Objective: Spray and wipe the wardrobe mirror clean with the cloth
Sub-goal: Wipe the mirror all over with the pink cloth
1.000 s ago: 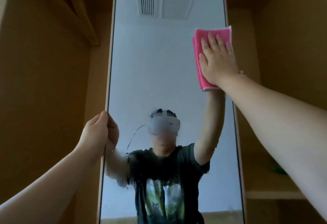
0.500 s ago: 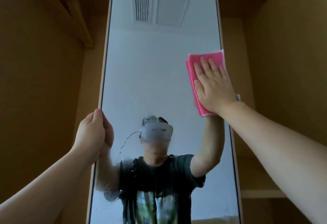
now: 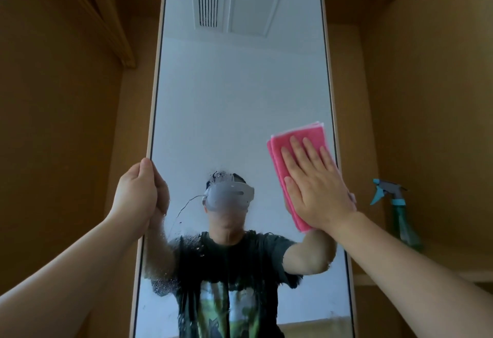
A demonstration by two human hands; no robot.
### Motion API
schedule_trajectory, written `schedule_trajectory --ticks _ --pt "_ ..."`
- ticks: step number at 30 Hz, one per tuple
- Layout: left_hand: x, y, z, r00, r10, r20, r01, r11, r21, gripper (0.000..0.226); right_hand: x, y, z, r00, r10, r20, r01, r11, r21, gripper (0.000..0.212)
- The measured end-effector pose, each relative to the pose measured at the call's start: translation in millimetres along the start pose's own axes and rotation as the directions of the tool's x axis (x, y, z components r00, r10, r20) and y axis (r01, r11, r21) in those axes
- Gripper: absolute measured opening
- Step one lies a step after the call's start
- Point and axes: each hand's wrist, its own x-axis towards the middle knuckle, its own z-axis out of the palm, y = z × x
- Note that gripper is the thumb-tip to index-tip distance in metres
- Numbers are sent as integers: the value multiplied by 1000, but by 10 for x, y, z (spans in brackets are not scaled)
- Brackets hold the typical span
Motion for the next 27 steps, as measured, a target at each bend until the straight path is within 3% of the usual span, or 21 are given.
schedule_trajectory --ticks 14,27 --pt "42 -37 -57 1000 -18 23 17 999 50 43 -77 1 69 999 -31 -25 32 999 27 58" --pt "44 -39 -38 1000 17 7 -18 998 59 43 420 246 -119 1000 -16 -3 16 999 46 61"
